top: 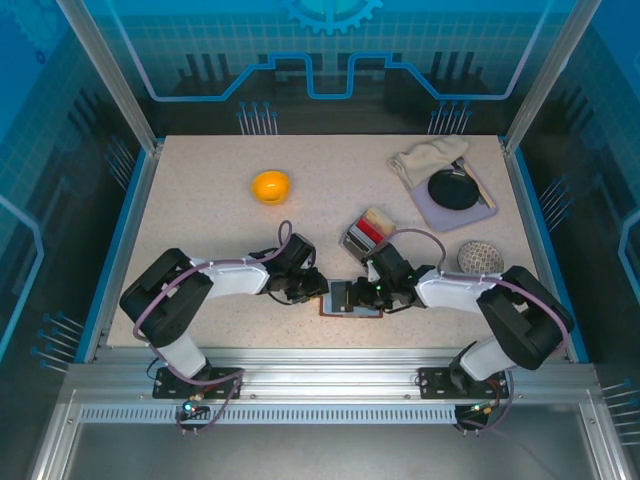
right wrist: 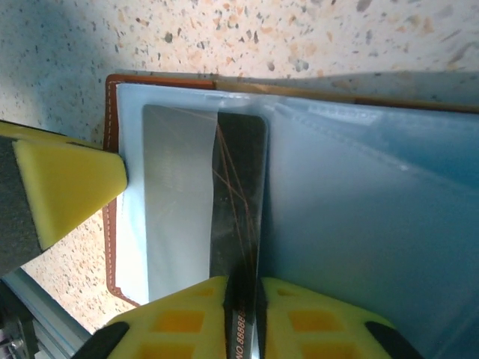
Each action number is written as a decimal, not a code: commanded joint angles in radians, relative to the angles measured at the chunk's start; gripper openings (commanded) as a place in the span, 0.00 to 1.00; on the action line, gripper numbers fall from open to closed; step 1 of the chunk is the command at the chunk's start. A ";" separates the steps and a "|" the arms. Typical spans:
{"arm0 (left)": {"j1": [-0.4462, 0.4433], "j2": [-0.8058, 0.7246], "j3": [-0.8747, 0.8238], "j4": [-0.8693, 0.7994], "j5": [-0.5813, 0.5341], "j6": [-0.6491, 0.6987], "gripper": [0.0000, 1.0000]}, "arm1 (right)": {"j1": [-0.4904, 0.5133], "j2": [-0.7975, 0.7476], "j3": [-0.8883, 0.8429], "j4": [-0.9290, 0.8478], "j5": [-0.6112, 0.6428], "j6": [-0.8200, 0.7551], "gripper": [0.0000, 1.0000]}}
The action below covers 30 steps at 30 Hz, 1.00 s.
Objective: Put the credit cards into the card holder
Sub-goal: Insert the credit card into the card slot.
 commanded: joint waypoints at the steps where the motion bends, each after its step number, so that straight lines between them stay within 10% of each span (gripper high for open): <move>1: -0.028 0.067 -0.037 0.049 -0.008 -0.005 0.23 | 0.023 0.041 0.033 0.004 -0.018 0.001 0.13; 30: -0.030 -0.018 -0.032 -0.025 -0.012 0.005 0.29 | 0.080 0.124 0.251 -0.268 0.061 0.019 0.18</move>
